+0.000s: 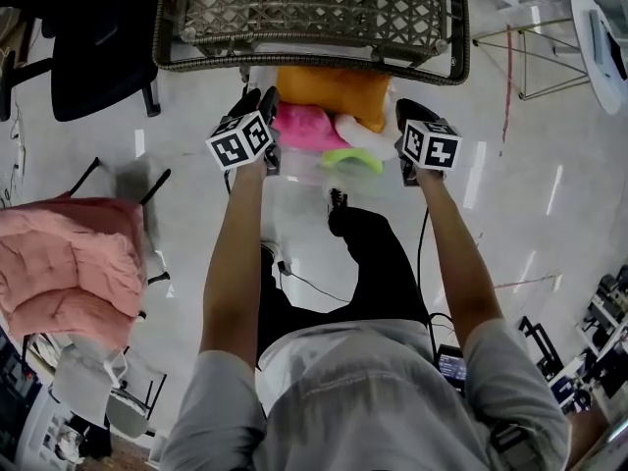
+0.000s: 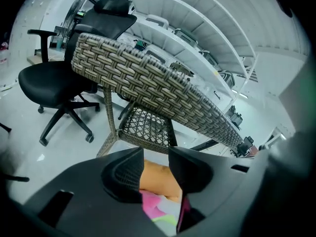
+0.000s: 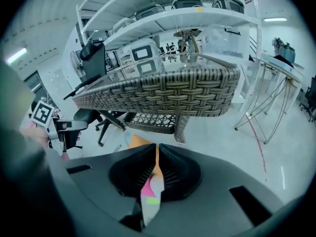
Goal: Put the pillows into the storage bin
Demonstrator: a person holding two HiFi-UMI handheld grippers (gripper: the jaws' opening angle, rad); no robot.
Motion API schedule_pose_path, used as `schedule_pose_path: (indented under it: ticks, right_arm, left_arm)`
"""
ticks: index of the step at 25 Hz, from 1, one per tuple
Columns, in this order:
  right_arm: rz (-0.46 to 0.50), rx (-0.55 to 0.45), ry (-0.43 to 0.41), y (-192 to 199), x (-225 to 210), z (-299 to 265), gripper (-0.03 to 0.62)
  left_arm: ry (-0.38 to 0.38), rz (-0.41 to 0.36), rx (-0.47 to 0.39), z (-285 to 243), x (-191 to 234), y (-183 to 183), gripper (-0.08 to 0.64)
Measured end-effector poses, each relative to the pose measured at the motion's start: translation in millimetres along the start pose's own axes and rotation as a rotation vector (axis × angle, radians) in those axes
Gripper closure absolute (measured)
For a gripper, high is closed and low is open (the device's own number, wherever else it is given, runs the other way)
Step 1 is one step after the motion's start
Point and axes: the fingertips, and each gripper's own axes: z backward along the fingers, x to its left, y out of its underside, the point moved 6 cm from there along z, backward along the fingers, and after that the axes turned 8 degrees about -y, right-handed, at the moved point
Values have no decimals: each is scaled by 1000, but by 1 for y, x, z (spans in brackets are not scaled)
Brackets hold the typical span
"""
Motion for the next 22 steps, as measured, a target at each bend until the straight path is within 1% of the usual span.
schedule_pose_path:
  ticks: [3,6,8,10,12,15,18,22]
  right_arm:
    - [9,34,-77,-7,23,15,560]
    - [60,53,-118,-23,54,35,568]
    - [124,46,-143,-42,81,44,568]
    - [190,18,-195,-65,118,49,568]
    - [251,-26,-258,-91,164,52,568]
    - [339,-82,-336,-119,243,61,568]
    - [430,-128,-408,-137,326,74,568]
    - [593,-187,-527,-164,440,83,568]
  left_arm:
    - [-18,33,-3,29,4,-1,397]
    - [-43,49,-15,67,14,-6,411]
    - [-55,27,-35,97,25,-16,417]
    - [-75,1,-78,132,41,-31,428]
    - [-112,4,-140,173,65,-50,445]
    - [-190,27,-226,243,107,-71,480]
    - [-281,-3,-291,318,146,-87,505]
    - [-393,-21,-383,414,197,-108,535]
